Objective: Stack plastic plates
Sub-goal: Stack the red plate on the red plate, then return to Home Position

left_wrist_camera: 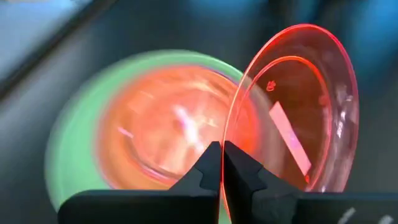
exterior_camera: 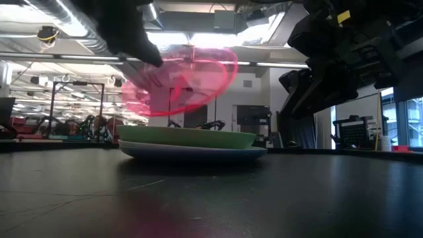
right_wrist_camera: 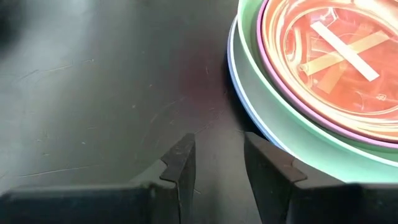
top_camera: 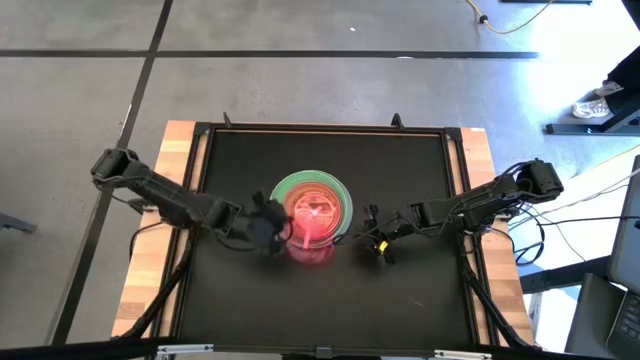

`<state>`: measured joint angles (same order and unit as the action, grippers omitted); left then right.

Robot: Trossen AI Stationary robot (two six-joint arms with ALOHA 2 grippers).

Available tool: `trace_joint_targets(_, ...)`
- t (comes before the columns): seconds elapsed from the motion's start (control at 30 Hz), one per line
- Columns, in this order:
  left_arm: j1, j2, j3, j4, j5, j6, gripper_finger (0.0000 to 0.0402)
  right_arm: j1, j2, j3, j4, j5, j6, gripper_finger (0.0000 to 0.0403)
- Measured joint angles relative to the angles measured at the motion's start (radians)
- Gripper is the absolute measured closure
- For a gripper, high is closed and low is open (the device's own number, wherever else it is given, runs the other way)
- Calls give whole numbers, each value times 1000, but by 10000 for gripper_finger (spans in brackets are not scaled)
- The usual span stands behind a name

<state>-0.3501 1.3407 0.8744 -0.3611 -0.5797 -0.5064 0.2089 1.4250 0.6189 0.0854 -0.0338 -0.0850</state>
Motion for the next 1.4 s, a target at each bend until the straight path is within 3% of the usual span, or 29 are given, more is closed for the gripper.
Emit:
trace_joint_targets(0.17, 111, 0, 7, 24, -90, 90, 397, 0, 0, 0, 1, 0, -1, 276)
trace_joint_targets(0.37, 234, 0, -15, 62, -80, 114, 386, 0, 0, 0, 1, 1, -2, 276)
trace_joint_targets(0.57, 318, 4, -44, 89, 91, 93, 385, 0, 0, 0, 1, 1, -11, 276)
trace_joint_targets(0.83, 345, 6, -90, 110, 132, 65, 375, 0, 0, 0, 3, 1, -23, 276)
trace_joint_targets(1.13, 358, 6, -124, 176, 180, 52, 301, 0, 0, 0, -14, 1, 2, 276)
trace_joint_targets(1.33, 348, -43, -123, 160, 186, 145, 272, 0, 24, 1, -6, 9, 25, 276)
trace_joint_targets(1.4, 343, -80, -123, 129, 184, 256, 271, 0, 24, 2, -8, 29, 24, 276)
